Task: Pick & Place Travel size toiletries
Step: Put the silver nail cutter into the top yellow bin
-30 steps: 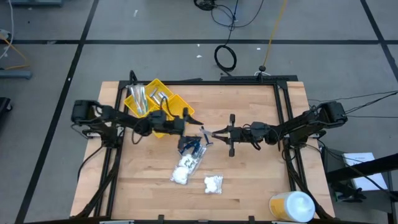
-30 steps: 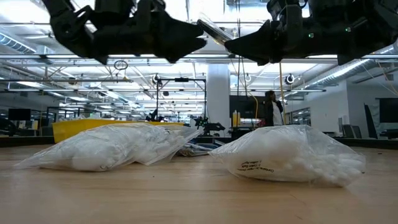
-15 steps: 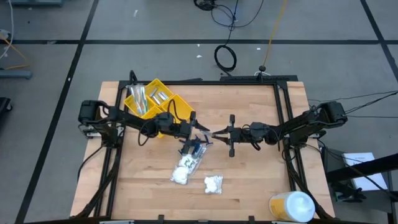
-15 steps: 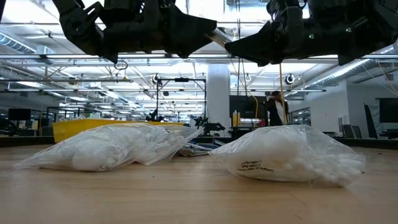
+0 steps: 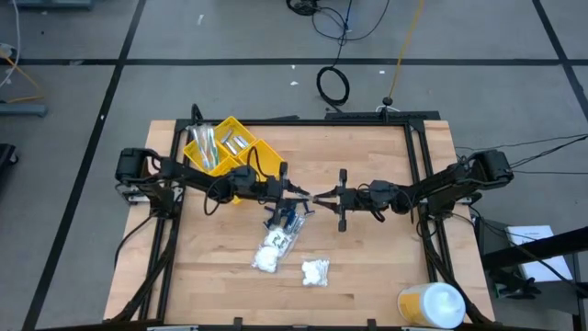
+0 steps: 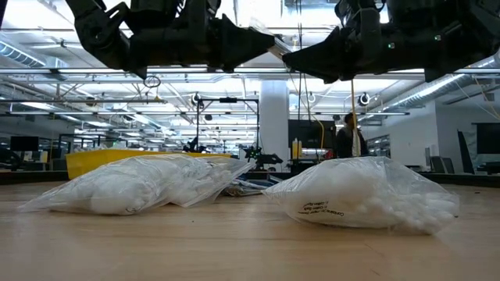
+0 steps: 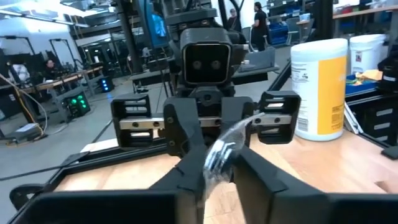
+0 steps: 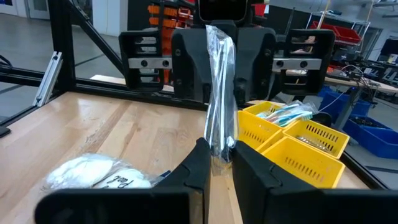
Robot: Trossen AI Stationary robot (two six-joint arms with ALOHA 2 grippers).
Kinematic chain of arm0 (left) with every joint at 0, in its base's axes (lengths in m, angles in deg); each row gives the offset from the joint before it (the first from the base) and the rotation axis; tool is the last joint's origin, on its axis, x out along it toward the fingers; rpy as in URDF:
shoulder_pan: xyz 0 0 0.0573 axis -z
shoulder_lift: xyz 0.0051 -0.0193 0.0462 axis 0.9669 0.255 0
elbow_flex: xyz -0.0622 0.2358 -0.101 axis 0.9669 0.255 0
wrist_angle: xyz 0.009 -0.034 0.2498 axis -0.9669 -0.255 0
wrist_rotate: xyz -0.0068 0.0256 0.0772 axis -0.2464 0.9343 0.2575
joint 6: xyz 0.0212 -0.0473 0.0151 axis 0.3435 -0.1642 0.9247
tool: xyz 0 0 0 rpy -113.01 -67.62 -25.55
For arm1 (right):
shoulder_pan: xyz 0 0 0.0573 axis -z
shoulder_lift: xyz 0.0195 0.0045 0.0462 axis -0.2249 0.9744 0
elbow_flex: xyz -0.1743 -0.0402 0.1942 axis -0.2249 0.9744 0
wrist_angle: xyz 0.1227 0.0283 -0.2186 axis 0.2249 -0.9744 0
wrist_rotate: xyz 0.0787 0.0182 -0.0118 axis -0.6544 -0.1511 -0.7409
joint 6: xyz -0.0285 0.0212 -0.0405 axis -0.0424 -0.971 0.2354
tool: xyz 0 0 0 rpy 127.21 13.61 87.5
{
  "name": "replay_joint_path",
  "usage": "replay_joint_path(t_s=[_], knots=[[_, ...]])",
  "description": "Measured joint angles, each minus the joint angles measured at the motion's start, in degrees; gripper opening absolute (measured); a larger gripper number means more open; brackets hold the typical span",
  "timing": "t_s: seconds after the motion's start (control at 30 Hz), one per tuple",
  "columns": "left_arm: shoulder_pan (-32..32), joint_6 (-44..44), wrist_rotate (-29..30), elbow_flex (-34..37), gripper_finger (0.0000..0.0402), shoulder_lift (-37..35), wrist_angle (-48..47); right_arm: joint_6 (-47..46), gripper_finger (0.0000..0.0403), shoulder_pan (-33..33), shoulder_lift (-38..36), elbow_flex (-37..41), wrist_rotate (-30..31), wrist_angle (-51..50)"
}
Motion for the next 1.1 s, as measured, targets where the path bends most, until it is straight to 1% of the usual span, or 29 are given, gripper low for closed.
replay_joint_path(t_s=[0.07, 0.13, 0.23, 0.33, 0.47, 0.53, 0.63, 0.7, 0.77, 0.83, 0.87, 0.97, 1.03, 1.1], knots=[[-0.02, 0.09, -0.55, 0.01, 0.0029, 0.0, -0.02, -0.02, 0.0038, -0.01, -0.01, 0.0, 0.06, -0.3], [-0.04, 0.29, -0.75, 0.02, 0.0014, 0.0, -0.07, -0.4, 0.0045, -0.01, -0.03, 0.0, -0.03, -0.62], [-0.12, 0.25, 0.06, 0.02, 0.0025, 0.01, -0.07, -2.1, 0.0067, -0.01, -0.03, -0.03, 1.13, -1.13], [-0.25, 0.24, 1.26, 0.02, 0.0033, 0.0, 0.1, -3.93, 0.0099, -0.01, -0.03, -0.04, 5.27, -3.49], [-0.68, -0.05, 3.98, 0.02, 0.0018, 0.0, -0.06, -4.07, 0.0149, -0.01, -0.01, -0.04, 8.76, -8.09], [-1.24, -0.45, 6.65, 0.02, 0.0009, 0.0, -0.52, -4.07, 0.0175, -0.01, -0.01, -0.04, 10.86, -10.78], [-2.07, -0.83, 11.81, 0.02, 0.0013, -0.64, -4.48, -4.92, 0.0209, 0.07, -0.01, -0.04, 13.9, -13.64], [-2.53, -0.62, 17.12, 0.02, 0.002, -1.79, -8.78, -6.26, 0.0228, 0.65, -0.03, -0.04, 14.47, -14.86], [-3.2, -0.03, 23.67, 0.02, 0.0023, -3.67, -14.72, -8.2, 0.024, 1.43, -0.03, -0.04, 14.52, -15.99], [-4.25, 0.05, 29.18, 0.02, 0.0019, -5.59, -20.19, -9.75, 0.0247, 2.3, -0.03, -0.02, 12.9, -16.79], [-4.96, -0.01, 30.56, 0.02, 0.0014, -6.57, -22.68, -10.36, 0.0249, 2.69, -0.03, -0.02, 11.96, -17.37], [-7.82, -1.31, 30.74, 1.02, 0.0008, -10.0, -28.35, -11.18, 0.025, 3.45, -0.01, -0.02, 10.57, -18.48], [-10.28, -2.87, 30.71, 2.87, 0.001, -11.7, -27.99, -11.17, 0.0249, 3.62, -0.03, -0.02, 10.52, -19.06], [-13.11, -4.55, 30.79, 6.25, 0.0016, -13.64, -26.72, -11.17, 0.0246, 3.62, -0.03, -0.02, 10.51, -19.19]])
